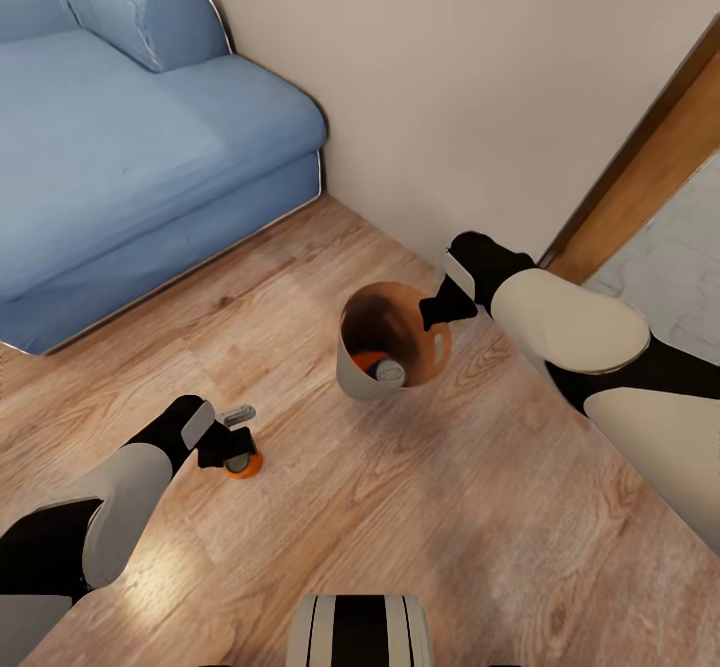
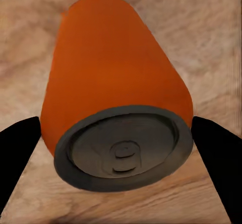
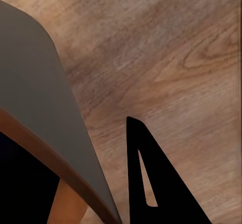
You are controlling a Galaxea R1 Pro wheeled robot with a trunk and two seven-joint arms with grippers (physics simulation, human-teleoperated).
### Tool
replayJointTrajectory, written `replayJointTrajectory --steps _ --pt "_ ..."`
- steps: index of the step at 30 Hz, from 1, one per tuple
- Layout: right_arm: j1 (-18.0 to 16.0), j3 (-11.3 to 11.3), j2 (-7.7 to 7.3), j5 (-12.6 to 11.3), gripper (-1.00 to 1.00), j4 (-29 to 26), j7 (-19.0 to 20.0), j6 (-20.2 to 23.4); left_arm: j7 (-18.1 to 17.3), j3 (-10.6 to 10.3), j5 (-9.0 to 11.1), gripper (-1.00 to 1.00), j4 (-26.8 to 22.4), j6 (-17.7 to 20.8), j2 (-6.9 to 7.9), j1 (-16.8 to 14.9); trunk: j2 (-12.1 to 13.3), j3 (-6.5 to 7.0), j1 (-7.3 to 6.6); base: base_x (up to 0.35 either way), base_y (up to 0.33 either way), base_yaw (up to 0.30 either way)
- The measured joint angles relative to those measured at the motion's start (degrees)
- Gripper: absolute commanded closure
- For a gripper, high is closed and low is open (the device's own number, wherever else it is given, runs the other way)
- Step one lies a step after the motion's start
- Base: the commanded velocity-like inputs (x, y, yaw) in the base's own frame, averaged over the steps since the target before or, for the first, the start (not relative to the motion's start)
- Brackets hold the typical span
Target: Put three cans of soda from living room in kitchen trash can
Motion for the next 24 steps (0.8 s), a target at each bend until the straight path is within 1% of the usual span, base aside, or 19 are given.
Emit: replayJointTrajectory --steps 10,14,24 --pt "0.22 0.04 0.00 -0.03 1.00 0.04 -0.03 0.00 -0.08 0.02 -0.03 1.00 0.08 0.00 -0.24 0.01 0.13 2.22 -0.26 0.000 0.000 0.000" --pt "0.24 0.05 0.05 0.00 1.00 0.05 -0.03 0.00 -0.05 0.01 -0.06 1.00 0.08 0.00 -0.56 0.01 0.19 3.10 -0.36 0.000 0.000 0.000" --pt "0.31 -0.07 0.42 -0.15 1.00 0.50 -0.03 0.00 0.02 0.00 -0.09 1.00 0.09 0.00 -0.84 0.00 0.32 5.32 -0.62 0.000 0.000 0.000"
